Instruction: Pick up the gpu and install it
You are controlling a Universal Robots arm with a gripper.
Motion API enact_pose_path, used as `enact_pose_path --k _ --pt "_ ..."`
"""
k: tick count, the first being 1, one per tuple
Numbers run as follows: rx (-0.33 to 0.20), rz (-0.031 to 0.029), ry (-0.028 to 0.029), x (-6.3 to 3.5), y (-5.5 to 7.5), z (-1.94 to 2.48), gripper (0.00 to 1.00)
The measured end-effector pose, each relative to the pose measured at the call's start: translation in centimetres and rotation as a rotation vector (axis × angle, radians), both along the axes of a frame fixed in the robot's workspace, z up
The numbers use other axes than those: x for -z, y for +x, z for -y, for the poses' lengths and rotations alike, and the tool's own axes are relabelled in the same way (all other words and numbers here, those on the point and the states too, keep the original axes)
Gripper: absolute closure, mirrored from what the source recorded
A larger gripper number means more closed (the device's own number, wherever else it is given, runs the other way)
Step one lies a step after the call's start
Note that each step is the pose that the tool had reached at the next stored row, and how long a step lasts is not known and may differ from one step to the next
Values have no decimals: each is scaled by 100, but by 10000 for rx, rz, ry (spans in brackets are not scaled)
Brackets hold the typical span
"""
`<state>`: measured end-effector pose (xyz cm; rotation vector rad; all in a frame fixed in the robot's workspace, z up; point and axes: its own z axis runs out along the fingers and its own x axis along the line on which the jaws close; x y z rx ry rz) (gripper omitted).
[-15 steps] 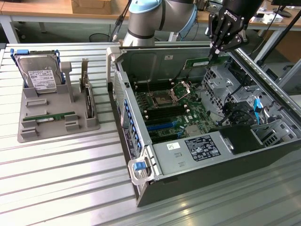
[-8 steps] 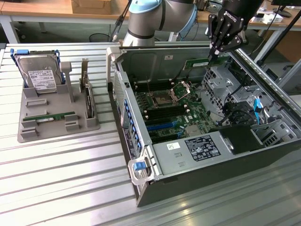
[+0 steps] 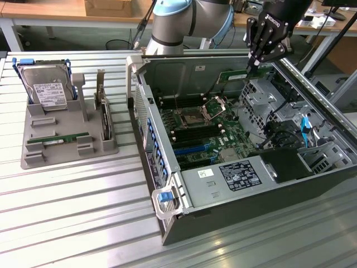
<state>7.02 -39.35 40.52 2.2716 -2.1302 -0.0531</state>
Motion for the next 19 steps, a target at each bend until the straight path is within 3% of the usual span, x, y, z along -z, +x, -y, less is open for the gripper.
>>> enact_pose_path --k 19 --pt "0 0 0 44 0 0 87"
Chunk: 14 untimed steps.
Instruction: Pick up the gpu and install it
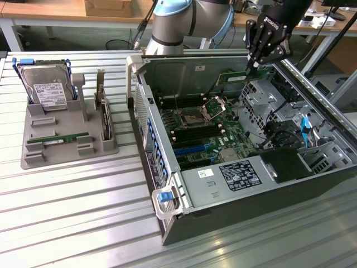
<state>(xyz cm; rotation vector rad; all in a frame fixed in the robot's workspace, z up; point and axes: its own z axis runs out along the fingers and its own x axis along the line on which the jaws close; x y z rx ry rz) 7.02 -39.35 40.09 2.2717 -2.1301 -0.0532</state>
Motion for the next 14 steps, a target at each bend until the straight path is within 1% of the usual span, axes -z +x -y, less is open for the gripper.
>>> enact_pose_path --k 14 --pt "1 0 0 35 0 0 87"
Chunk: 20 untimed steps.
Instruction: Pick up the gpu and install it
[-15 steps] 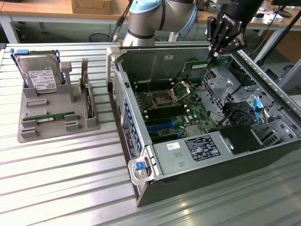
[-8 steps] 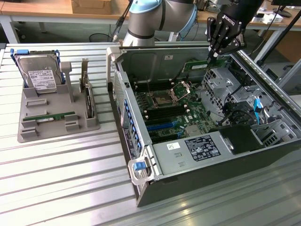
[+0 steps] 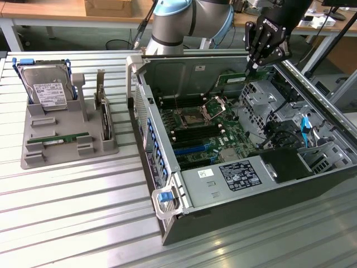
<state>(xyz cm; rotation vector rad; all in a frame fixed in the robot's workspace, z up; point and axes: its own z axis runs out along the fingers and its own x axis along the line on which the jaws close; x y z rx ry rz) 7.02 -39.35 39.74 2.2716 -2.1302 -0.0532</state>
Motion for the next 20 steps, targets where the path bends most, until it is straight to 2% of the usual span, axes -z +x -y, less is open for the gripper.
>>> enact_pose_path --k 20 --pt "0 0 0 52 0 0 87"
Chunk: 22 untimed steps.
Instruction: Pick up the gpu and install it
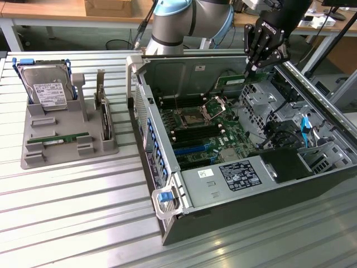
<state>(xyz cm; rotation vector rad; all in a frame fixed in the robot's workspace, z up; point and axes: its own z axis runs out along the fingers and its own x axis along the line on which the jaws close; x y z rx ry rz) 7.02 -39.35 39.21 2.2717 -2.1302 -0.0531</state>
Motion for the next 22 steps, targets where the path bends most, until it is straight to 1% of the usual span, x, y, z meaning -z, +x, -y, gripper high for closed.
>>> enact_pose_path --k 13,15,22 --pt "0 0 0 24 0 0 87" --pt "0 0 0 49 0 0 87" --pt "0 0 0 73 0 0 87"
